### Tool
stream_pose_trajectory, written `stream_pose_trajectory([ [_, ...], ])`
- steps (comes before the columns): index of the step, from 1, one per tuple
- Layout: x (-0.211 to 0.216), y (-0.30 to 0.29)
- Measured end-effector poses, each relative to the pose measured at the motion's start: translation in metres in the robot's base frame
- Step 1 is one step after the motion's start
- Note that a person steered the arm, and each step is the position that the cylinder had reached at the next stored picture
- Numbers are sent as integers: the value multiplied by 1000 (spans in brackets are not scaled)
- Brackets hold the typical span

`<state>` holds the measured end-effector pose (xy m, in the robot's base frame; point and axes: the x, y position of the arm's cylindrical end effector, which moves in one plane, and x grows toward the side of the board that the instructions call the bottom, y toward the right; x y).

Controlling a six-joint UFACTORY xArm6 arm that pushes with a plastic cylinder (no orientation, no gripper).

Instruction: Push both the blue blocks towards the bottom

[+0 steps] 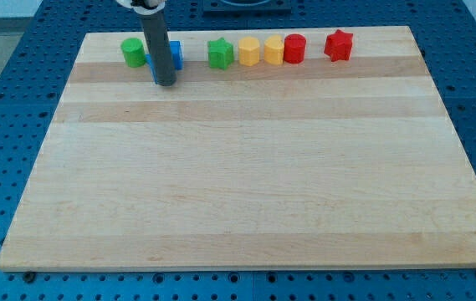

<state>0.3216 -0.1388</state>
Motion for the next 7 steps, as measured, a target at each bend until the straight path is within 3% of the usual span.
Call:
stream_pose_trajectory([
  [1, 12, -6],
  [2, 23, -62],
  [4, -24, -51],
  [7, -45, -31],
])
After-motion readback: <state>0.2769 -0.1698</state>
